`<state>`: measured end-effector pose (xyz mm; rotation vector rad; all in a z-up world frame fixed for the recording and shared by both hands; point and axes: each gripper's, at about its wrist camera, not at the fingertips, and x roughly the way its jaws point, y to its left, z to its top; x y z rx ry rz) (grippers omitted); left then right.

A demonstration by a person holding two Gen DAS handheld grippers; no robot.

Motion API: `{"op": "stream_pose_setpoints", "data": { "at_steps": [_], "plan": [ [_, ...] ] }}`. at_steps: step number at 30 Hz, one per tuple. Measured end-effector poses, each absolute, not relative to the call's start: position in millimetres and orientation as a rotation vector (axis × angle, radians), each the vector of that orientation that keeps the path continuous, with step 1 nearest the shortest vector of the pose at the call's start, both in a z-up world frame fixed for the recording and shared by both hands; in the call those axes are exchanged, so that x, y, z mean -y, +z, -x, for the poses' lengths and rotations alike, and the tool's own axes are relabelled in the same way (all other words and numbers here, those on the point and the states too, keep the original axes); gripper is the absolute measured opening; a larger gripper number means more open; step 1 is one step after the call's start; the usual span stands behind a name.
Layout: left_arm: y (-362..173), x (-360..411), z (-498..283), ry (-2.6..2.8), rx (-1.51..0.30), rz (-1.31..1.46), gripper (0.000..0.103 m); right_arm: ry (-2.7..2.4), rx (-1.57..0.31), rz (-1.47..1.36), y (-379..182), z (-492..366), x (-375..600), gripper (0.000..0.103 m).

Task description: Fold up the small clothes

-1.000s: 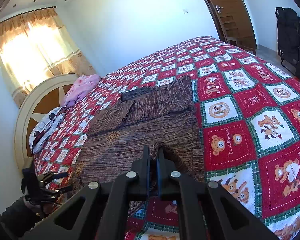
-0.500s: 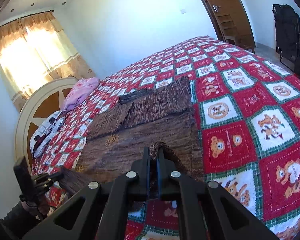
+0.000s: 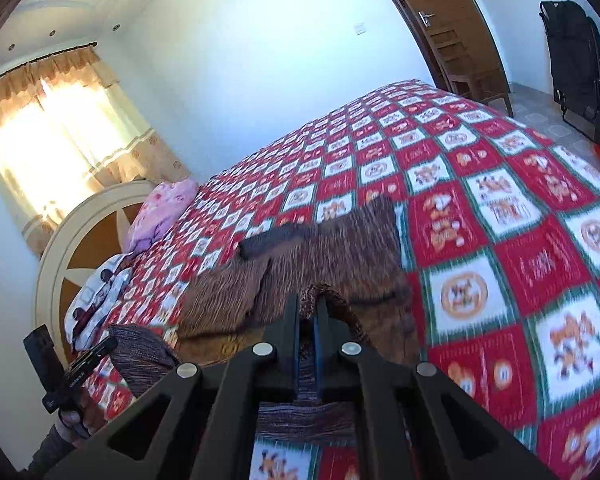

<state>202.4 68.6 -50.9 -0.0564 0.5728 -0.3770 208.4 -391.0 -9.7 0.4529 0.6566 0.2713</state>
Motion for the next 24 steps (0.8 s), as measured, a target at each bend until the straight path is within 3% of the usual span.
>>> {"op": "stream_pose_setpoints", "data": {
  "at_steps": [13, 24],
  "plan": [
    [-53.5, -71.6, -308.7, -0.317, -0.598, 0.070, 0.011, 0.220, -0.682, -0.433, -0.7, -307.7, 389.9, 0.005],
    [-105.0, -67.5, -382.1, -0.276, -0.706, 0.083, 0.010, 0.161, -0.819, -0.429, -56.5, -413.4, 385.2, 0.005]
  ]
}}
